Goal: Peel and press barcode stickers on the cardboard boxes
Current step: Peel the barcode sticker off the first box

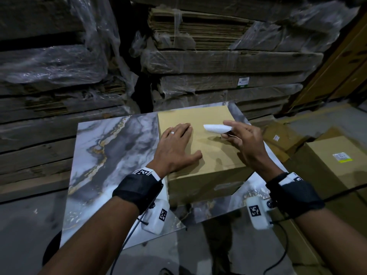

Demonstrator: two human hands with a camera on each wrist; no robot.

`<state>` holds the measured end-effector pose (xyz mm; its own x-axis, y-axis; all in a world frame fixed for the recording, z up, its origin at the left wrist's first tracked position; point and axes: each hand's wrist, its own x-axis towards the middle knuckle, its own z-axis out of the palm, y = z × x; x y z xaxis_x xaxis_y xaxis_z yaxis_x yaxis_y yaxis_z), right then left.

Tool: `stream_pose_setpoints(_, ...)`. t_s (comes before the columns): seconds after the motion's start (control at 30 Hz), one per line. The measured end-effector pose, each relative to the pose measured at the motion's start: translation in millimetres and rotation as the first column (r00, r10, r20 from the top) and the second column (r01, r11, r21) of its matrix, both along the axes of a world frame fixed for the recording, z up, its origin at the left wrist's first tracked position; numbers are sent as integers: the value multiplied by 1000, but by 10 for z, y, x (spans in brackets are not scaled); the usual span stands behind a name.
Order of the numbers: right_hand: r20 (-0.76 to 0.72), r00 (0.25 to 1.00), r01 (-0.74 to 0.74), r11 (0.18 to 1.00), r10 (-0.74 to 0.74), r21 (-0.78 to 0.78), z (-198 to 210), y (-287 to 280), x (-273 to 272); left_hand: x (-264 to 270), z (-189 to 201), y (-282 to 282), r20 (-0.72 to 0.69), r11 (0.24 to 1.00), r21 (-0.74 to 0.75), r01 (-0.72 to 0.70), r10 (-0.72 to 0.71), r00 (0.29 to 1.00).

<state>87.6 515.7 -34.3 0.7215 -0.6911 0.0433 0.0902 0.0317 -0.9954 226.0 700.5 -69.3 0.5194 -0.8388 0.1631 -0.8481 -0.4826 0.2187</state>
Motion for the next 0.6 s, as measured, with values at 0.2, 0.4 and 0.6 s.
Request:
stream_pose_setpoints(0.2,-92,995,-26,993,37,114,-58,-127,45,11,32,-11,8,998,53,24,-25,1000)
stream_pose_setpoints(0.4,32,992,-122,956,118,267,60,-162,66,45,174,-135,-23,986,164,33,-29,999)
stream_pose_setpoints(0.6,-121,985,-165,898,126,-407,-191,-116,39,30,103,-263,-4,969,227,98,-100,995)
